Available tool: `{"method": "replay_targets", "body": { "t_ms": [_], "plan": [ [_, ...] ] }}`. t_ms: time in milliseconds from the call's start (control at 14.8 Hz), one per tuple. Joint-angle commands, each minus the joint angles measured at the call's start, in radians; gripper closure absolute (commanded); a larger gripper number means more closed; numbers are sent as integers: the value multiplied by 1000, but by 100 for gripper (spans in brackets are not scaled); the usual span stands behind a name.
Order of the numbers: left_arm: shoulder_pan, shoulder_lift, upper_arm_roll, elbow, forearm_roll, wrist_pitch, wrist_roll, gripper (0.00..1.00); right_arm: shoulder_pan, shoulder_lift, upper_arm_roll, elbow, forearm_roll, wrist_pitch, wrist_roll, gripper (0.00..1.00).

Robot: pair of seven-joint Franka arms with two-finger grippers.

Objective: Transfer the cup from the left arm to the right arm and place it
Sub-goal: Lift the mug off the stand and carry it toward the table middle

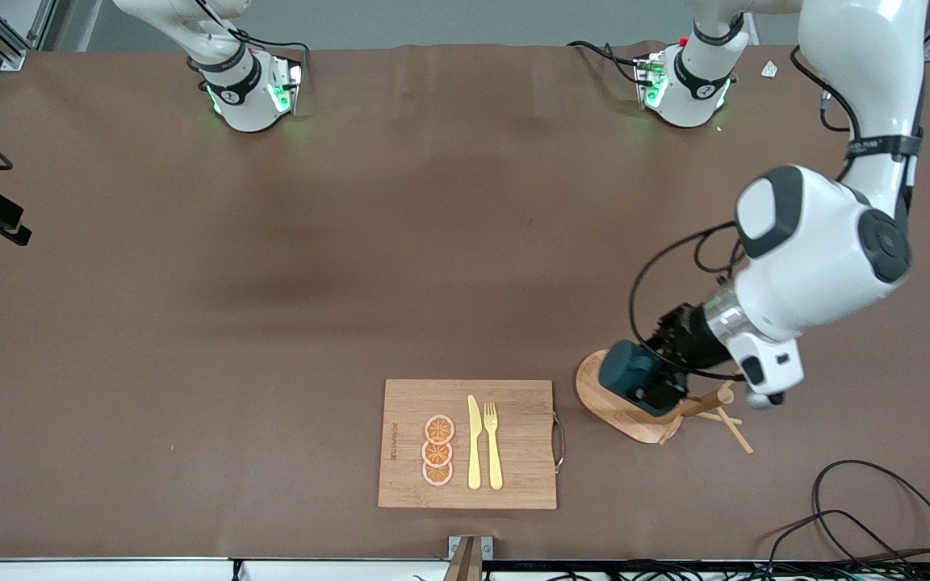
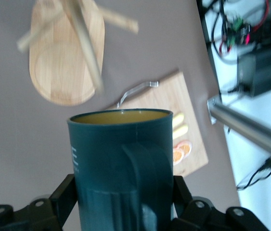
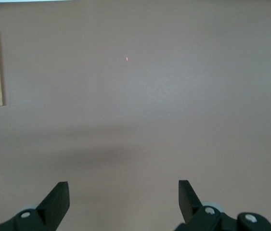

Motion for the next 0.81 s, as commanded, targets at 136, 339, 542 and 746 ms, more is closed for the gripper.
{"method": "replay_targets", "body": {
  "t_ms": [136, 339, 542, 746],
  "plan": [
    [-217, 13, 5, -13, 230, 9, -202, 58, -30, 12, 14, 21, -1, -3, 1, 0],
    [-340, 57, 13, -7, 370, 25, -310, 58, -28, 12, 14, 19, -2, -4, 4, 0],
    [-489, 120, 16, -5, 623, 27, -411, 58, -28, 12, 14, 19, -2, -3, 5, 0],
    [-582, 195, 16, -7, 826, 25, -523, 58, -30, 12, 14, 19, -2, -3, 5, 0]
  ]
}}
